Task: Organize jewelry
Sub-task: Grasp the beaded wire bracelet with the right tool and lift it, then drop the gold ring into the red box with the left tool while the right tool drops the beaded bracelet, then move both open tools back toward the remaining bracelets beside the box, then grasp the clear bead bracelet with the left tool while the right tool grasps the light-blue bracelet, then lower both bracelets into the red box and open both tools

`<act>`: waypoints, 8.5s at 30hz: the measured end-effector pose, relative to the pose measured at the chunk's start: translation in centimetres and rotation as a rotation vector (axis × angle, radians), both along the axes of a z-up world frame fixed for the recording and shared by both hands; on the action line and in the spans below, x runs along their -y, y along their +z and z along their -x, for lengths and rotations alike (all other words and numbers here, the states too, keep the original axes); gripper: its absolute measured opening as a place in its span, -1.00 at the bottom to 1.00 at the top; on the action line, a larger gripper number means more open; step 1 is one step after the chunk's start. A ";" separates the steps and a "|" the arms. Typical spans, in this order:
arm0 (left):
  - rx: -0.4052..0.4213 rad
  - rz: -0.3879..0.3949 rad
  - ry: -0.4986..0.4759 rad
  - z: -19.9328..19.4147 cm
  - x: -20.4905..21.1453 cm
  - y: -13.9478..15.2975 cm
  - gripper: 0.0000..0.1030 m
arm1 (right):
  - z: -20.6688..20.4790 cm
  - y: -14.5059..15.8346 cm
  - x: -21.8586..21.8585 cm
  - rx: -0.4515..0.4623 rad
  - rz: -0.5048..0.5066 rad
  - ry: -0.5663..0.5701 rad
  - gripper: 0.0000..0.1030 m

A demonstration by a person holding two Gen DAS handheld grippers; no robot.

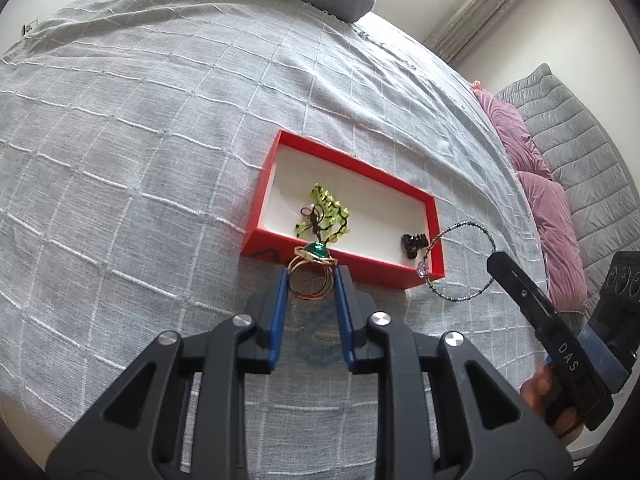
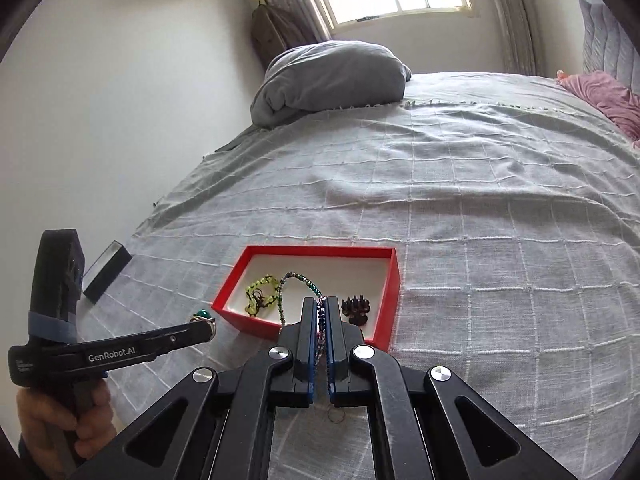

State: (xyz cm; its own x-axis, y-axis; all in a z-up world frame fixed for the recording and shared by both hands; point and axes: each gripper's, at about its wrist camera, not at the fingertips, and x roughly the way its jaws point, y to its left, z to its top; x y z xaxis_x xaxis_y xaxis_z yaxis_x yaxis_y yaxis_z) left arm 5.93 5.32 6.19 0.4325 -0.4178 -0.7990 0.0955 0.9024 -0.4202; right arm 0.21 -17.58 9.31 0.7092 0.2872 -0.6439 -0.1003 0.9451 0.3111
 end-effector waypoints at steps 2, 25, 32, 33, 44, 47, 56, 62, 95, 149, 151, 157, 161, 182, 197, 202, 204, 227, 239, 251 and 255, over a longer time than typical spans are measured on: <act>0.007 0.016 0.007 -0.5 0.4 0.3 -0.51 | -0.3 0.1 0.2 0.006 -0.009 -0.007 -0.92; -0.023 -0.050 0.034 -5.8 3.0 -1.5 -0.51 | -4.8 -3.6 -0.4 -0.088 0.016 -0.024 -0.92; -0.022 -0.045 0.033 -5.8 2.7 -1.5 -0.51 | -4.9 -4.0 0.2 -0.108 0.018 -0.055 -0.92; -0.023 -0.043 0.029 -5.8 2.7 -1.6 -0.51 | -4.9 -4.0 0.3 -0.108 0.022 -0.061 -0.92; -0.033 -0.028 0.015 -5.4 2.7 -1.5 -0.50 | -5.0 -4.4 1.0 -0.140 0.021 -0.096 -0.89; -0.030 -0.021 0.016 -5.1 2.5 -1.4 -0.48 | -4.8 -4.3 1.2 -0.134 0.015 -0.100 -0.77; -0.024 -0.005 0.025 -3.8 1.1 -0.9 -0.46 | -3.8 -3.8 2.1 -0.140 -0.040 -0.126 -0.63; -0.023 0.000 -0.009 -1.9 0.8 -0.6 -0.45 | -1.3 -3.3 1.8 -0.137 -0.010 -0.097 -0.13; -0.205 -0.131 -0.086 0.4 5.2 -6.5 -0.57 | -0.2 -5.8 1.2 -0.266 0.012 -0.071 -0.12; -0.178 -0.053 -0.037 0.8 -4.2 -4.6 -0.73 | 2.5 -8.0 -10.5 -0.167 0.270 0.350 -0.13; -0.203 -0.019 -0.043 0.5 -4.2 -5.0 -0.45 | 2.2 -8.1 -10.6 -0.166 0.271 0.345 -0.13; -0.239 -0.015 -0.013 -0.9 -3.4 -6.0 -0.25 | 2.0 -8.2 -10.6 -0.149 0.248 0.352 -0.16; -0.225 -0.028 0.002 -1.4 -2.5 -6.3 -0.51 | 2.3 -8.3 -11.2 -0.144 0.261 0.370 -0.17; -0.063 -0.081 0.021 0.7 -5.2 -2.3 -0.91 | -2.3 -9.5 -9.2 -0.204 0.241 0.231 -0.37; -0.030 -0.079 -0.004 0.9 -4.7 -1.2 -0.91 | -1.1 -6.5 -10.6 -0.066 0.260 0.248 -0.78; -0.027 -0.070 0.001 0.9 -4.7 -1.1 -0.91 | -1.6 -6.6 -10.3 -0.067 0.246 0.233 -0.78; -0.014 -0.071 -0.004 1.1 -4.5 -0.8 -0.91 | -0.3 -5.6 -10.1 -0.024 0.229 0.247 -0.78; 0.105 0.002 -0.021 1.4 -4.3 2.1 -0.91 | 1.9 0.1 -6.9 0.160 0.184 0.191 -0.78; 0.124 0.043 -0.030 0.8 -2.9 3.1 -0.91 | 1.1 1.3 -4.6 0.157 0.174 0.112 -0.78; 0.139 0.096 -0.027 -1.3 -1.3 3.8 -0.91 | -1.7 1.6 -2.9 0.130 0.083 0.055 -0.77; 0.151 0.101 -0.019 -2.0 -1.3 3.7 -0.91 | -3.7 0.8 -3.3 0.095 0.033 0.064 -0.77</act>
State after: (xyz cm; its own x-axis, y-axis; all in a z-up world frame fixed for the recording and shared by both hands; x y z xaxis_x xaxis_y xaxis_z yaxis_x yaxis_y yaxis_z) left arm 7.90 6.62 9.94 0.5356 -0.5019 -0.6792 0.1804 0.8536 -0.4886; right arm 3.88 -14.31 10.10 0.7481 0.3136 -0.5848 -0.1884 0.9454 0.2659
